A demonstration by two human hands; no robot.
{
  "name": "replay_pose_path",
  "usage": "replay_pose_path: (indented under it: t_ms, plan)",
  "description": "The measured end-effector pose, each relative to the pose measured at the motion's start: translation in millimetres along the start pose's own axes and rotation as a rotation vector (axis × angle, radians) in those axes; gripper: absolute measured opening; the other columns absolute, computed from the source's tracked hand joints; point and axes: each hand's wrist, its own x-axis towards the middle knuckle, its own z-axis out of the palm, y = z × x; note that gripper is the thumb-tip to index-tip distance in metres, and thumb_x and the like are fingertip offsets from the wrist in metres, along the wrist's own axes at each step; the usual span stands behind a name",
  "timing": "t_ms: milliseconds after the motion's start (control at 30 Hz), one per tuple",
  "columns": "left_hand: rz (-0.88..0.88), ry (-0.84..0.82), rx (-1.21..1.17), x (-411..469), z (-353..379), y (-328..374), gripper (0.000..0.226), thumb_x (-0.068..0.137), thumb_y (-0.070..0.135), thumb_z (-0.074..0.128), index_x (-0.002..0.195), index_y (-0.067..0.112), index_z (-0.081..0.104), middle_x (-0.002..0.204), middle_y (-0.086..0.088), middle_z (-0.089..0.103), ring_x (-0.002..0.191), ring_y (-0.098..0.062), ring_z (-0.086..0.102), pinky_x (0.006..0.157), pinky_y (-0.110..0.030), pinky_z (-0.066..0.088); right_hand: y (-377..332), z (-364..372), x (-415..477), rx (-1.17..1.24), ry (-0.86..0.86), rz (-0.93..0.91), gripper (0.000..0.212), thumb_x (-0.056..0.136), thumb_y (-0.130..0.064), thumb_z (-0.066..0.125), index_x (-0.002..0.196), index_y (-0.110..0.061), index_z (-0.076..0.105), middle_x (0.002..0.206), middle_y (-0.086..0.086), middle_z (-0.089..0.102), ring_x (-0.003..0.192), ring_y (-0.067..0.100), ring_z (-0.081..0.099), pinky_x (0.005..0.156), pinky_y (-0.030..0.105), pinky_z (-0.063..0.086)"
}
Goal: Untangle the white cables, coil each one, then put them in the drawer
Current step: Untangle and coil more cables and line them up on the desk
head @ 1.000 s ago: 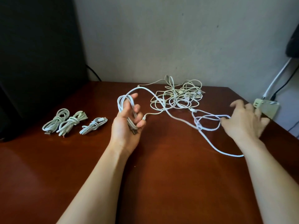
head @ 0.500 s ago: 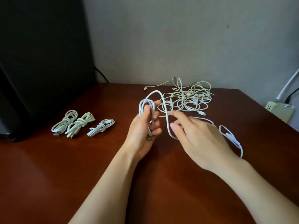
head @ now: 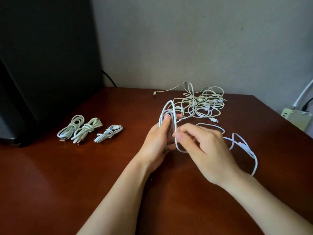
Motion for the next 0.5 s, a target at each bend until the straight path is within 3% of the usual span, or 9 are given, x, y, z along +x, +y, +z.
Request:
replay_pose_path:
  t_ms: [100,167,300,400,500]
  plan:
    - [0.007,-0.013,-0.006,0,1,-1,0.039,0.103,0.038,0.036,0.117,0.015,0.065,0.060,-0.004,0.041,0.051,-0.015,0.042,0.047,-0.022,0.037,0,9,-1,0.043,-0.042,0.039,0.037,0.092,-0.044,0.041,0.070,-0.022,0.060,0.058,-0.013,0.058,0.058,0.007,0.056,0.060,0.030,0.047]
    - [0.010,0.000,-0.095,2,2,0,0.041,0.103,0.038,0.033,0.115,0.013,0.063,0.056,0.001,0.039,0.045,-0.010,0.037,0.042,-0.020,0.033,3,11,0,0.100,-0.032,0.099,0.036,0.092,-0.038,0.045,0.064,-0.020,0.058,0.050,-0.011,0.054,0.050,0.009,0.052,0.056,0.029,0.044]
    - [-0.001,-0.028,-0.284,3,1,6,0.042,0.101,0.037,0.031,0.110,0.012,0.064,0.070,0.004,0.047,0.048,-0.004,0.028,0.041,-0.015,0.021,12,3,5,0.155,-0.006,0.239,0.038,0.089,-0.031,0.048,0.053,-0.019,0.053,0.041,-0.003,0.045,0.040,0.010,0.041,0.049,0.028,0.036]
    - [-0.016,-0.032,-0.282,1,1,8,0.040,0.101,0.036,0.032,0.109,0.012,0.064,0.091,0.000,0.068,0.051,-0.005,0.035,0.041,-0.014,0.023,20,0,6,0.022,-0.106,0.281,0.045,0.092,-0.031,0.052,0.048,-0.020,0.048,0.039,-0.003,0.041,0.042,0.013,0.036,0.051,0.033,0.032]
    - [-0.029,-0.056,-0.224,-1,2,9,0.041,0.101,0.033,0.031,0.118,0.008,0.058,0.103,-0.004,0.073,0.055,-0.006,0.037,0.043,-0.015,0.023,20,-3,6,-0.177,-0.223,0.281,0.044,0.092,-0.032,0.051,0.054,-0.012,0.048,0.041,-0.002,0.042,0.049,0.017,0.041,0.053,0.034,0.031]
